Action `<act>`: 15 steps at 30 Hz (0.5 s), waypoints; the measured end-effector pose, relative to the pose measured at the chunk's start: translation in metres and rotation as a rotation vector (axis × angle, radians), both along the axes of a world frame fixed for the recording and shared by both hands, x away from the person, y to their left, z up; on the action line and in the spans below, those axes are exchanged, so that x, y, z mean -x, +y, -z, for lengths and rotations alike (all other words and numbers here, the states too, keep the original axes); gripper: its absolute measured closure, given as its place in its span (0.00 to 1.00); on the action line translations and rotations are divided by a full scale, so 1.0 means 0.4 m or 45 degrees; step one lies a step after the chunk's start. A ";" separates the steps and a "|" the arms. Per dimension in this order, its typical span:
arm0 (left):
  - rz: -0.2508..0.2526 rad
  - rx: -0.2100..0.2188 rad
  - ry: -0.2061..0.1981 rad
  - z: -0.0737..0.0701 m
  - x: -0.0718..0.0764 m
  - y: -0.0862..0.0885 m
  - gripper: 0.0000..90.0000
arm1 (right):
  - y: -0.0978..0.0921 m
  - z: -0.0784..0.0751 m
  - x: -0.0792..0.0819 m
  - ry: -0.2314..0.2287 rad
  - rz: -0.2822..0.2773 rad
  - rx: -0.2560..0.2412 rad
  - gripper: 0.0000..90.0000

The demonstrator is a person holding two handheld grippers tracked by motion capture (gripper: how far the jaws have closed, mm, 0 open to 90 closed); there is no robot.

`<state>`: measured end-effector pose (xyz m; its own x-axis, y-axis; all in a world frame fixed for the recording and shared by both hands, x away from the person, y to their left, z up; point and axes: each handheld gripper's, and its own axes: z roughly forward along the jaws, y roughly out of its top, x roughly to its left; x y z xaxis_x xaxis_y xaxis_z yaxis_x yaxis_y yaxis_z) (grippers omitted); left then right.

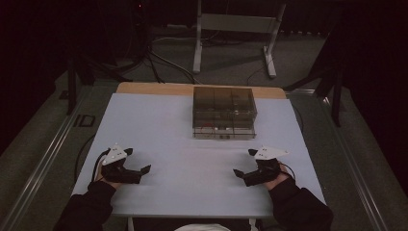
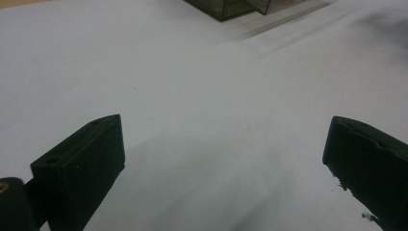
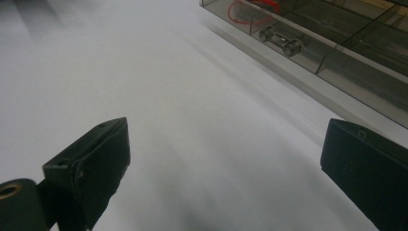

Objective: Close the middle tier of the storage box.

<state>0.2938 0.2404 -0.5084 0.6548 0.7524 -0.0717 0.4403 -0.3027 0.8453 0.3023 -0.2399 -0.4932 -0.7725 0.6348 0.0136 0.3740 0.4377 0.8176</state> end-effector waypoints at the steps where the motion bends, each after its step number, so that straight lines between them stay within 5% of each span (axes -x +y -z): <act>1: 0.001 -0.003 0.002 0.000 0.000 -0.001 0.03 | 0.001 -0.002 0.001 -0.002 0.000 0.001 0.04; 15: 0.006 0.000 0.005 -0.004 0.001 -0.003 0.03 | 0.019 -0.050 0.009 -0.041 -0.025 -0.022 0.06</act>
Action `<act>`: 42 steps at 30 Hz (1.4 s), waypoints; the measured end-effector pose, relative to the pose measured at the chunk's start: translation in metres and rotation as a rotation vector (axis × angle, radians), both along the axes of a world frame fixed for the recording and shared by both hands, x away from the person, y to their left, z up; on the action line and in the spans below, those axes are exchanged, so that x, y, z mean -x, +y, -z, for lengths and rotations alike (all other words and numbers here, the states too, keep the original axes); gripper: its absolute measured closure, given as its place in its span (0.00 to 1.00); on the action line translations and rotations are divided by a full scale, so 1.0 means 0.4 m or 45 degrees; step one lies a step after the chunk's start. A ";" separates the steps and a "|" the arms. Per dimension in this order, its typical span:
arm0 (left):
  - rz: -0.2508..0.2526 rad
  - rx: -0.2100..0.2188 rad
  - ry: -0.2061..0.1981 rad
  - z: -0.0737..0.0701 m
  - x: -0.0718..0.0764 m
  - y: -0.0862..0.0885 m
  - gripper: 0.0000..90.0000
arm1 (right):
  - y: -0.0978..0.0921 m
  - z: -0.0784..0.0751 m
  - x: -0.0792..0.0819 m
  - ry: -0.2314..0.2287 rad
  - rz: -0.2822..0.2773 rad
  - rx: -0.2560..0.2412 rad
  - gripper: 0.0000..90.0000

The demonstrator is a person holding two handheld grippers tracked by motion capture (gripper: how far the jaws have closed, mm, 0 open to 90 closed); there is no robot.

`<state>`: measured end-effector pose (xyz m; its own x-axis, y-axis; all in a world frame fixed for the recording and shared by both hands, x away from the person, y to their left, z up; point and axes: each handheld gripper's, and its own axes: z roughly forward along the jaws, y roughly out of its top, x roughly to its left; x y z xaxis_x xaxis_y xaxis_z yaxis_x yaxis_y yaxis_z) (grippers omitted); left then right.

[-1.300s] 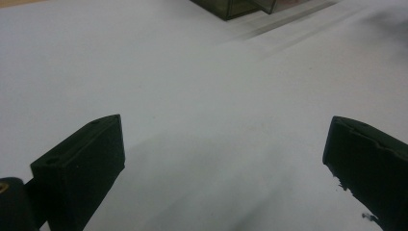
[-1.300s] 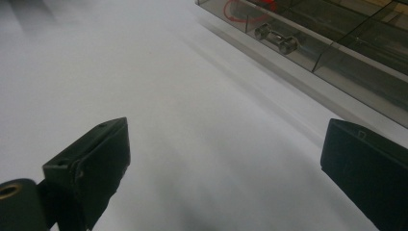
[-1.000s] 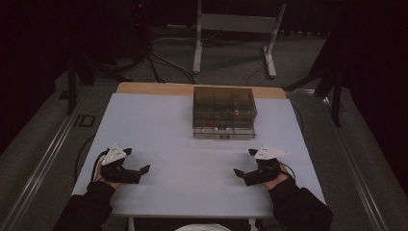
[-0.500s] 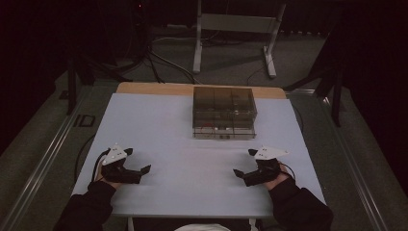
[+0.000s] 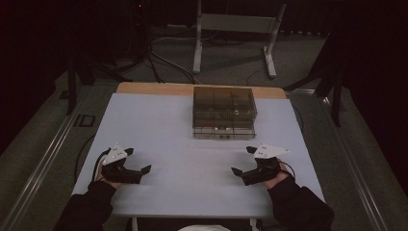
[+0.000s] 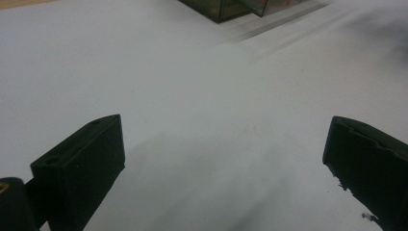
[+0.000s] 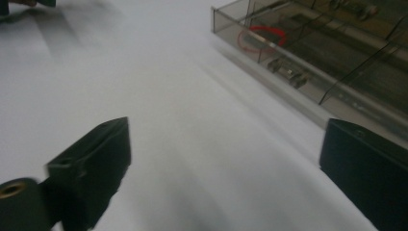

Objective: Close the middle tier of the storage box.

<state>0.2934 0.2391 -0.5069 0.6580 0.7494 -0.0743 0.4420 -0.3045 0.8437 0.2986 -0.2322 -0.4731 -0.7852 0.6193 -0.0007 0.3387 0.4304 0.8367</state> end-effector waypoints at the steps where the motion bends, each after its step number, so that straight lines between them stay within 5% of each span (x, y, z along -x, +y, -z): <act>1: 0.001 -0.002 -0.001 0.000 0.000 0.000 0.03 | 0.000 -0.004 -0.001 -0.004 0.001 -0.005 0.06; 13: 0.002 0.010 -0.012 -0.005 0.003 0.003 0.03 | 0.008 -0.041 -0.014 -0.042 0.034 -0.007 0.06; 27: 0.000 0.012 -0.015 -0.009 0.004 0.003 0.03 | 0.051 -0.078 -0.050 -0.126 0.171 -0.036 0.06; 34: 0.003 0.011 -0.020 -0.009 0.004 0.003 0.03 | 0.056 -0.063 -0.073 -0.108 0.318 -0.027 0.06; 42: 0.008 0.012 -0.026 -0.010 0.005 0.001 0.03 | 0.053 -0.022 -0.086 -0.031 0.407 0.007 0.06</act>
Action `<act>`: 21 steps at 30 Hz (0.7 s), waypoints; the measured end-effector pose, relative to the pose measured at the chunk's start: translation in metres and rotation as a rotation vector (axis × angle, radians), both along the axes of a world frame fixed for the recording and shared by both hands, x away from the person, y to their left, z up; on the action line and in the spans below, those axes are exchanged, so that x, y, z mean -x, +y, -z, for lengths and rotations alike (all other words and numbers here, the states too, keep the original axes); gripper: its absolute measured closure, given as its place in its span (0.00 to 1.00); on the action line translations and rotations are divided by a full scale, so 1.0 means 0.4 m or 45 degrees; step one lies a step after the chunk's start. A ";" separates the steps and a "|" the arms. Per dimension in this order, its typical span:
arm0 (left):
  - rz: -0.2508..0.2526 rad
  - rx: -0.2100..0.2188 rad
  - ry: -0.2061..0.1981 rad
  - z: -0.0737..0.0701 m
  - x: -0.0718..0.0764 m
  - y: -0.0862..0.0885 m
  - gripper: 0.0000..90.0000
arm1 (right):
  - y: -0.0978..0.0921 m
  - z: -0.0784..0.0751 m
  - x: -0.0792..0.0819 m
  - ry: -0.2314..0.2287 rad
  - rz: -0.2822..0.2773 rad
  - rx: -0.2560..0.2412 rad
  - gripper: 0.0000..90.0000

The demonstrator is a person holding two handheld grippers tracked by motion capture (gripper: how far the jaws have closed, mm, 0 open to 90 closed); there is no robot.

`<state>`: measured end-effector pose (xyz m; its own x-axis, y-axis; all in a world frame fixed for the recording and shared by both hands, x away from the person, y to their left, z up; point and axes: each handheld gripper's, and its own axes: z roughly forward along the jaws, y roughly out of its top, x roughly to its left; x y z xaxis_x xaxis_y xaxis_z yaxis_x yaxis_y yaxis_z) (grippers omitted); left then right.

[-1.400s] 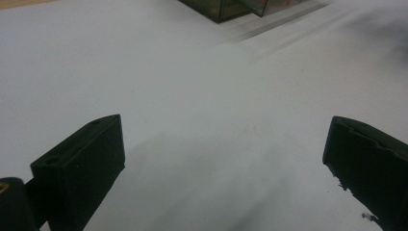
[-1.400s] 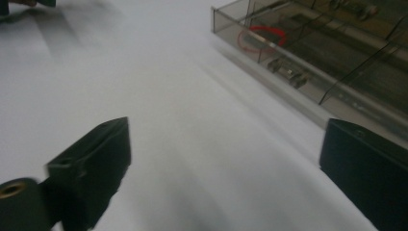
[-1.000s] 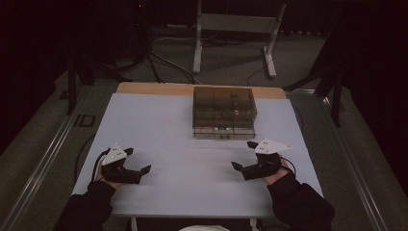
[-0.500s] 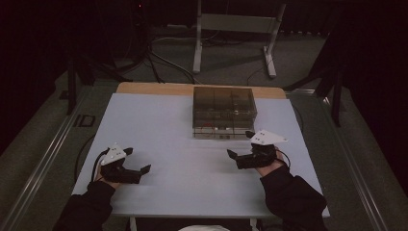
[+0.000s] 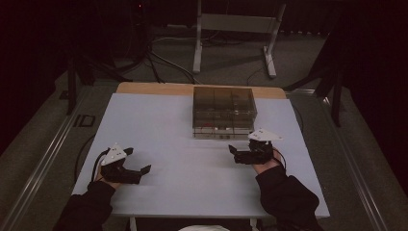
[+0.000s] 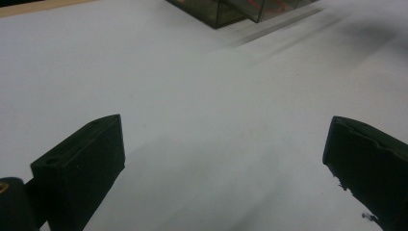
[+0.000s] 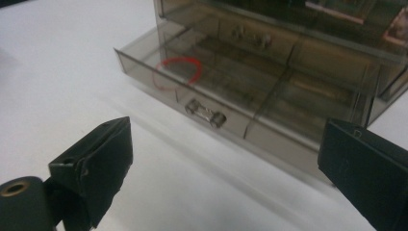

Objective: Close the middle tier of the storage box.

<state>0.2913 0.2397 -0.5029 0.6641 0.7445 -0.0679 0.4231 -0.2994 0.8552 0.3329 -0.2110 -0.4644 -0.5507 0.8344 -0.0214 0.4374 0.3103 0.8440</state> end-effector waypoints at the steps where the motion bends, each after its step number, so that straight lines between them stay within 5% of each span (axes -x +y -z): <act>1: 0.000 0.000 0.000 0.000 0.000 0.000 0.03 | 0.000 0.005 -0.001 0.008 0.003 0.001 0.06; 21: -0.001 -0.006 0.002 0.001 0.001 0.001 0.03 | 0.017 0.085 -0.015 0.182 0.003 0.041 0.06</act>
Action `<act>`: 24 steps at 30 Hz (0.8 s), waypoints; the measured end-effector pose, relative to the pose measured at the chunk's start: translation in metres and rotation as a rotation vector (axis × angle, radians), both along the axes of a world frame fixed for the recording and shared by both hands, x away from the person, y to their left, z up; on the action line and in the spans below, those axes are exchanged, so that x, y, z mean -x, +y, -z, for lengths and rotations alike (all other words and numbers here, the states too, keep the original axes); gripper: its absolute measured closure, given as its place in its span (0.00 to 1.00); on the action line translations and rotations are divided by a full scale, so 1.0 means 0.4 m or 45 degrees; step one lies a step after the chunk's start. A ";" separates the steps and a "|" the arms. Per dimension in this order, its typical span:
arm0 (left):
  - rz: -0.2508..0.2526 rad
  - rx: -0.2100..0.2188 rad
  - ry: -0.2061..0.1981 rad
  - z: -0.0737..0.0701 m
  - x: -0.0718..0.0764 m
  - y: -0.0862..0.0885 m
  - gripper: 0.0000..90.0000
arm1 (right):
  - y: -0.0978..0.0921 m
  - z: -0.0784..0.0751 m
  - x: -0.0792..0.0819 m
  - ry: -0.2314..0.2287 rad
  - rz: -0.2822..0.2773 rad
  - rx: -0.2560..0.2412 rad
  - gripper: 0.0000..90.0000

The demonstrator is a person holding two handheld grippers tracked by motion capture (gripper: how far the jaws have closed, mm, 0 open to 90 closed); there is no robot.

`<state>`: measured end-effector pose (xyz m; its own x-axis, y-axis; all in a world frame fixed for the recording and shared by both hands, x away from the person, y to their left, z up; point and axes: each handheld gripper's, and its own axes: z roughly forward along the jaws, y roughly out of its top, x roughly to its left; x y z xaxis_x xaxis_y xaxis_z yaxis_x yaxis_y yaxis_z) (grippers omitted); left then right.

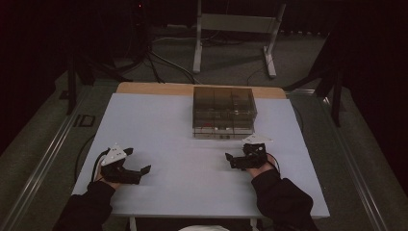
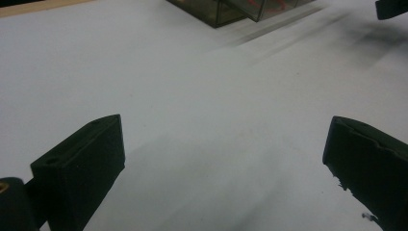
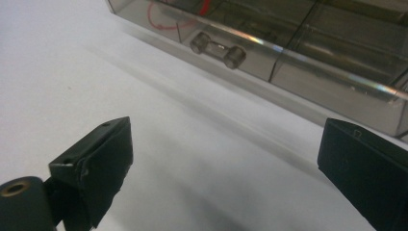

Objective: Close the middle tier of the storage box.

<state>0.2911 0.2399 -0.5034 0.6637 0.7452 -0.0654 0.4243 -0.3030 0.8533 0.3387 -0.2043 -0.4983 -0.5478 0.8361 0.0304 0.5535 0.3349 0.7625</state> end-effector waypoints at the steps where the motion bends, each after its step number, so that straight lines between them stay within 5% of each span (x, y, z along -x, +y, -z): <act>1: 0.000 0.000 0.000 0.000 0.000 0.000 0.03 | 0.000 0.002 -0.001 0.009 0.000 0.001 0.06; 24: 0.002 -0.002 0.003 0.002 -0.001 -0.001 0.03 | 0.013 0.016 -0.012 0.092 -0.005 0.057 0.28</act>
